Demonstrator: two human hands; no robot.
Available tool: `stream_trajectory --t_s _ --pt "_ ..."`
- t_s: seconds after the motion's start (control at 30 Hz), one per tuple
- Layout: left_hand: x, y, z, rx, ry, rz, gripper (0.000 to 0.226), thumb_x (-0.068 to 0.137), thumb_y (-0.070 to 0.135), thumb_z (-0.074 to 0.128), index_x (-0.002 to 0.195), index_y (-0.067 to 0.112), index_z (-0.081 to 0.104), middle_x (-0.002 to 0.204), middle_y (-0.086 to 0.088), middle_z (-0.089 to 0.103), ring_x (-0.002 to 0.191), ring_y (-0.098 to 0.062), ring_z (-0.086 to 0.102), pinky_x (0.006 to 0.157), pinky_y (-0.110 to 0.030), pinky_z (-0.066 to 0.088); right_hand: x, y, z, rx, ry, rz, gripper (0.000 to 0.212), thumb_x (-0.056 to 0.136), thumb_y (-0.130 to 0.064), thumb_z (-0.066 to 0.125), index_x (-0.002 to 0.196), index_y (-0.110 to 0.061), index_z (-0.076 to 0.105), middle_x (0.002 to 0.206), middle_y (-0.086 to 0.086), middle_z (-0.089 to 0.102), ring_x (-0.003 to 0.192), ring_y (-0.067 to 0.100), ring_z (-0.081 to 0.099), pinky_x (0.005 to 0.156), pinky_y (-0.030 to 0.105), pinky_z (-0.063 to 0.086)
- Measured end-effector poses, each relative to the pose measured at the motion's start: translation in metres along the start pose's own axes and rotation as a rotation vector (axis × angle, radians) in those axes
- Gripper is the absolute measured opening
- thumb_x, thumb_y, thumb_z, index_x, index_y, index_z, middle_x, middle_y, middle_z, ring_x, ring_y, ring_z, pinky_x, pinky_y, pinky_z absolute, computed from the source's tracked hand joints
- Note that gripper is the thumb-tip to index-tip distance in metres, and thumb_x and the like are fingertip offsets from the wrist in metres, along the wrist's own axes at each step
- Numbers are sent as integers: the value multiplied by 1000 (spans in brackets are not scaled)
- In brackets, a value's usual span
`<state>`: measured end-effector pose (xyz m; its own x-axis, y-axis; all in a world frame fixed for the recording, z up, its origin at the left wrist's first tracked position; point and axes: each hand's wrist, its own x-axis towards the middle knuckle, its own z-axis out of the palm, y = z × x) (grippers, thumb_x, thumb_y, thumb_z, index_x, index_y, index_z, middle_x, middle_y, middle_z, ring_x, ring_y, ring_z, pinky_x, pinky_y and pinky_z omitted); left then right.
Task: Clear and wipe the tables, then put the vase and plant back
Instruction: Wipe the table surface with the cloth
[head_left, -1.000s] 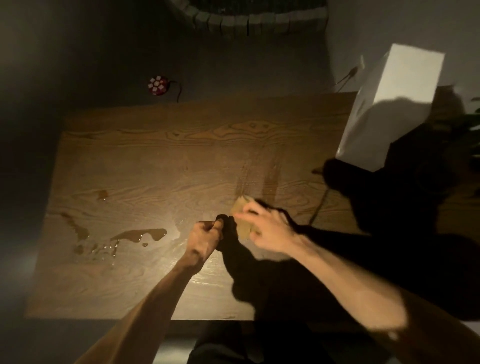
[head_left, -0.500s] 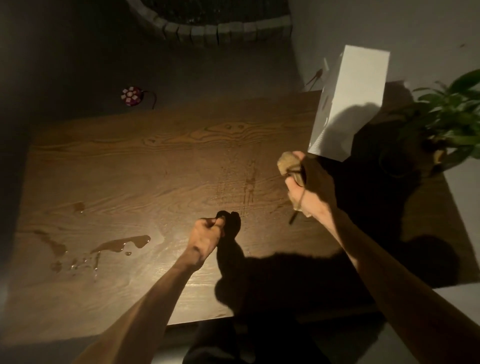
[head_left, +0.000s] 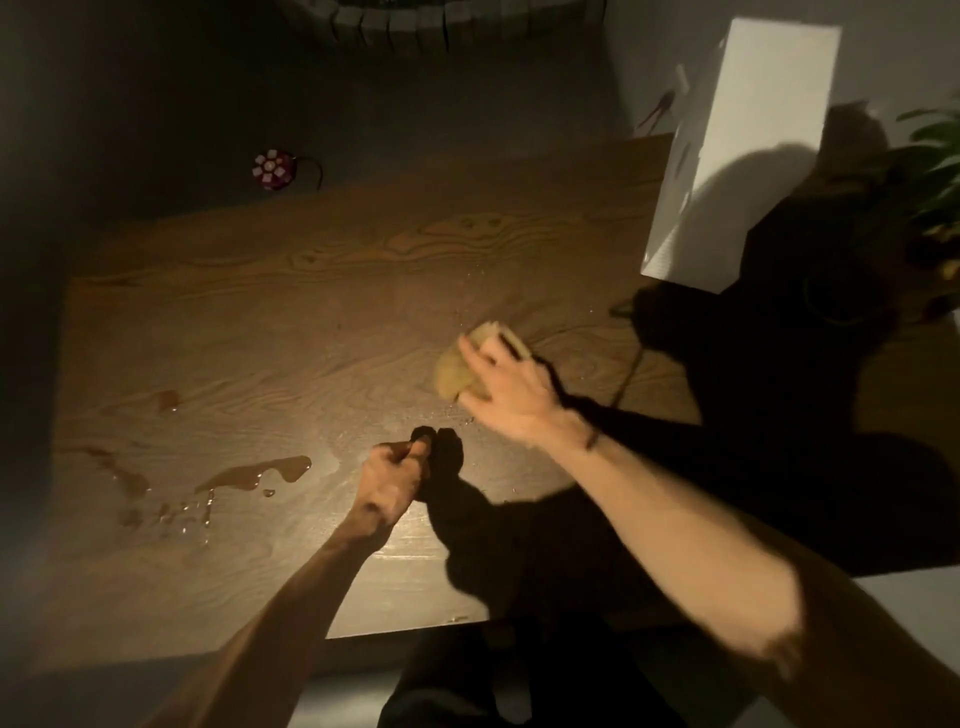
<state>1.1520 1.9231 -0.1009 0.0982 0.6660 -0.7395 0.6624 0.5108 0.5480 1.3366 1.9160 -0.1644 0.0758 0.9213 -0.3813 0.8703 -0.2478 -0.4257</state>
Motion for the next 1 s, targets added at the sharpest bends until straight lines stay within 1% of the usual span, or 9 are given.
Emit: stream_trajectory --t_s 0.13,0.23,0.37,0.47,0.57,0.7,0.77,0.9,1.0 --pt "-4 12 -6 8 3 25 42 103 21 49 63 7 51 40 11 47 28 0 40 32 -10 29 -35 -5 24 -103 -20 -311 77 93 -52 53 159 -27 21 141 2 43 109 21 55 78 31 46" --pt "12 21 -12 38 37 65 44 102 28 50 61 11 53 43 10 46 32 0 37 38 -18 30 -16 23 20 -254 122 -438 74 90 -39 60 156 -26 30 147 4 43 134 24 41 107 42 39" --pt "32 26 -11 -28 22 84 43 103 29 48 63 13 52 51 6 45 41 -3 39 45 -21 31 38 63 -5 -93 442 -124 74 84 -7 66 153 -10 38 159 12 38 150 31 27 124 49 22" --pt "44 23 -8 -88 50 86 43 103 28 48 62 14 51 47 9 46 42 -2 41 44 -17 34 95 77 -35 214 516 152 68 94 -11 55 157 -10 30 164 9 28 154 26 19 127 39 11" --pt "50 19 -9 -166 75 89 45 103 24 48 59 14 49 38 14 45 35 3 41 39 -11 34 131 58 -52 204 449 100 63 99 -24 52 157 -16 30 166 6 24 154 25 14 126 40 12" --pt "40 6 -17 -193 113 31 44 103 23 48 60 12 50 37 13 46 33 3 42 37 -11 35 87 24 -8 82 312 -325 63 93 -26 55 152 -14 41 163 6 30 152 21 12 121 52 27" --pt "33 -1 -22 -188 103 -6 44 103 23 47 61 11 50 39 12 45 36 1 42 39 -14 35 43 17 22 49 231 -463 66 88 -26 54 153 -17 41 164 3 29 156 19 7 124 53 20" --pt "24 -8 -25 -111 62 -35 42 102 27 50 64 12 54 51 4 48 49 -10 42 47 -24 33 -24 17 40 -217 -11 -705 77 89 -15 55 158 -27 24 168 -5 9 155 15 -10 127 46 4" --pt "21 -5 -22 -55 22 4 41 101 30 51 64 13 56 52 3 50 46 -10 42 46 -24 32 -2 43 11 -219 -11 -710 85 83 3 56 157 -28 27 168 -4 15 156 18 2 127 48 10"
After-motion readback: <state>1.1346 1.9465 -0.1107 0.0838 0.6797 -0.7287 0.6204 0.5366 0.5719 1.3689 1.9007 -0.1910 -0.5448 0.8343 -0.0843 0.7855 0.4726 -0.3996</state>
